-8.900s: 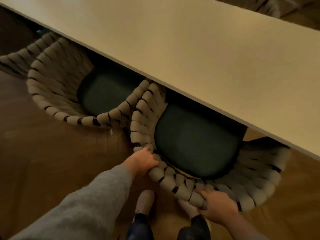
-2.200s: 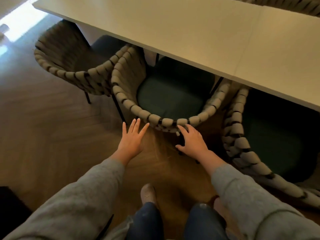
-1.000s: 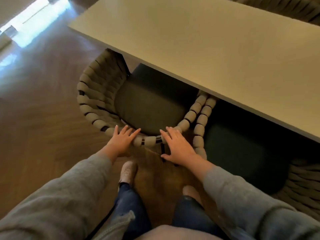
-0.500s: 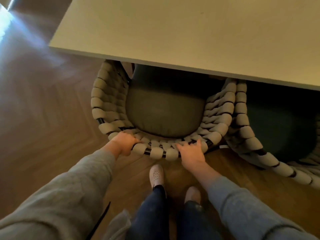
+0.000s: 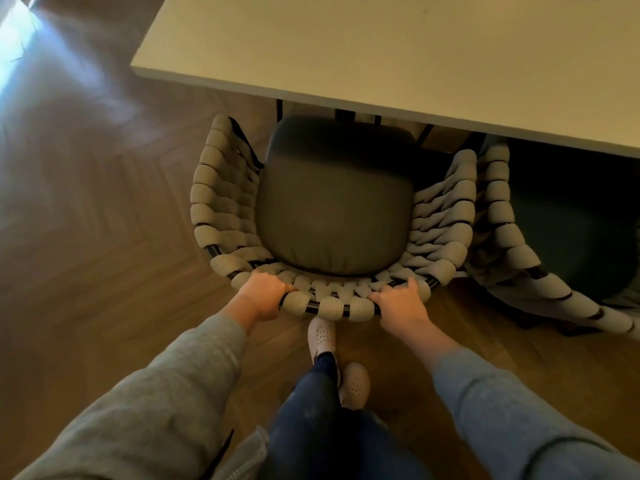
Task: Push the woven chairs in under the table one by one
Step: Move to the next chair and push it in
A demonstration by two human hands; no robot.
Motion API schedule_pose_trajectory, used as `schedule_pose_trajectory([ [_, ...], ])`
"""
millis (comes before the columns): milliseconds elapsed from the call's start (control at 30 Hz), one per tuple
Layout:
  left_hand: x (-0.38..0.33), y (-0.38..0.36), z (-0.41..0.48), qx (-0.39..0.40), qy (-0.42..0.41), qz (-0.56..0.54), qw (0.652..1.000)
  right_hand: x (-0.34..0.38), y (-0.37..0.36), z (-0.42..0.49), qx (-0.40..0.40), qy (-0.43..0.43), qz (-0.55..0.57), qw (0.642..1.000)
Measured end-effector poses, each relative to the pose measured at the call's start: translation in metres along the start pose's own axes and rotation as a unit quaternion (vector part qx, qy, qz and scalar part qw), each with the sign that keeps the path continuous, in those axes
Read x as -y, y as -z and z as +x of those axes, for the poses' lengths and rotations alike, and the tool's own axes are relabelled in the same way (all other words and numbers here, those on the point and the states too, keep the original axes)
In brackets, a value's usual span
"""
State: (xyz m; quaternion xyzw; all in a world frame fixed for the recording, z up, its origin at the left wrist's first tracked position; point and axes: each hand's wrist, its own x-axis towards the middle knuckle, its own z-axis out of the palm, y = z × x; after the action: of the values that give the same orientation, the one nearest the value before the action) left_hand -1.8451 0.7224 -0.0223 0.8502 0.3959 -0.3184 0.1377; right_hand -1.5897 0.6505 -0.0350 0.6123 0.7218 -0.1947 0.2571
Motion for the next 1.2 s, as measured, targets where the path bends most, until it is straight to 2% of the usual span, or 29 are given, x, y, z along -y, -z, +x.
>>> schedule_pose_trajectory([
  [233,0.019,-0.035,-0.032,-0.005,-0.009,-0.009,1.0,0.031,-0.009,-0.007,-0.001,0.062,0.02,0.998],
  [733,0.135,-0.018,-0.018,-0.006,-0.026,-0.021,0.999,0.095,0.056,0.058,-0.004,0.04,0.015,0.999],
  [1000,0.172,0.005,0.003,-0.009,-0.026,0.0,1.0,0.096,0.084,0.094,-0.034,0.042,0.029,0.998],
  [1200,0.196,0.016,0.017,-0.014,-0.025,-0.004,1.0,0.098,0.103,0.119,-0.028,0.046,0.024,0.998],
])
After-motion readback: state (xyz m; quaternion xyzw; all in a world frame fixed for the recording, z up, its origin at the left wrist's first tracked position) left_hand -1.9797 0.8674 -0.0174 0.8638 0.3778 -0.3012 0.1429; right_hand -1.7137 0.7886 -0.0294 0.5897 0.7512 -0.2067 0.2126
